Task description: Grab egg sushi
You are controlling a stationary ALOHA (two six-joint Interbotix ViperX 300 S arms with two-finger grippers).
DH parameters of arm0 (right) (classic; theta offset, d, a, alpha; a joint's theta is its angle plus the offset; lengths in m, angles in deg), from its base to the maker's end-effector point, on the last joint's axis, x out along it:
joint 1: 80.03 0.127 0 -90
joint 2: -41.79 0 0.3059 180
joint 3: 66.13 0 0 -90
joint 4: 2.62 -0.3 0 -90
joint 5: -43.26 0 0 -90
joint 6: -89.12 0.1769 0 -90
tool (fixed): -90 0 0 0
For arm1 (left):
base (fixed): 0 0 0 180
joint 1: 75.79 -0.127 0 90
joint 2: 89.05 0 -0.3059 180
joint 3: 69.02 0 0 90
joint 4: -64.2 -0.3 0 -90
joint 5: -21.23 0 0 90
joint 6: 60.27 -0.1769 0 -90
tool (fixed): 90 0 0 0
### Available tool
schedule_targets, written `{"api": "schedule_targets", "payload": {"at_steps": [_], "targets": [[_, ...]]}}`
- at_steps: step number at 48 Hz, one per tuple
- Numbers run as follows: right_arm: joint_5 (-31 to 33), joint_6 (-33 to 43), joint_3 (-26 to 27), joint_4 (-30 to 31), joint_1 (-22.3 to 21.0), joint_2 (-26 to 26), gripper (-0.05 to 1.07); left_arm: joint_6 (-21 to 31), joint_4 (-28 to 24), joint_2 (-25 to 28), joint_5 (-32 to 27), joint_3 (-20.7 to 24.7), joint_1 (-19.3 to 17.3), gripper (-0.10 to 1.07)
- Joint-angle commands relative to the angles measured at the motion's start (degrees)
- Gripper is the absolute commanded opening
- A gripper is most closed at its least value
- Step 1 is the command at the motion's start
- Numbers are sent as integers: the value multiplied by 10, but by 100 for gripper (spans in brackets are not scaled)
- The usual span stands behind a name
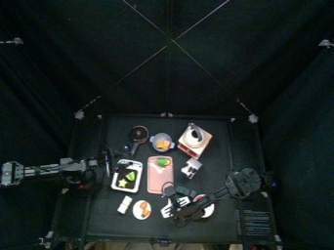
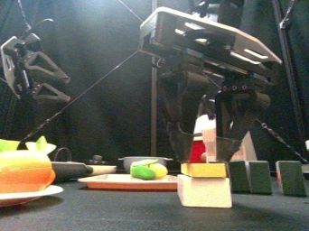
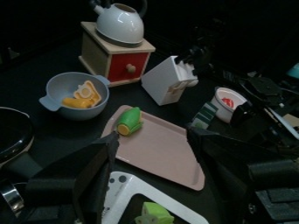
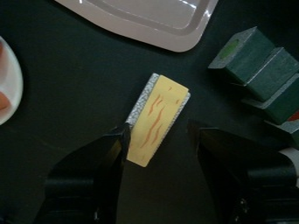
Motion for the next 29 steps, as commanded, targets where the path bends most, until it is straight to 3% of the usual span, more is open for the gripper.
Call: {"api": "schedule_targets", "payload": {"at_steps": [1, 20, 29], "targets": [[-11, -1, 3, 1, -3, -11, 87, -1, -1, 1, 3, 11, 1, 96], [-24, -7, 3, -2, -4, -6, 84, -1, -1, 1, 3, 9, -1, 96], [-25, -7, 1, -4, -4, -4, 69, -1, 0, 1, 3, 10, -1, 96]]}}
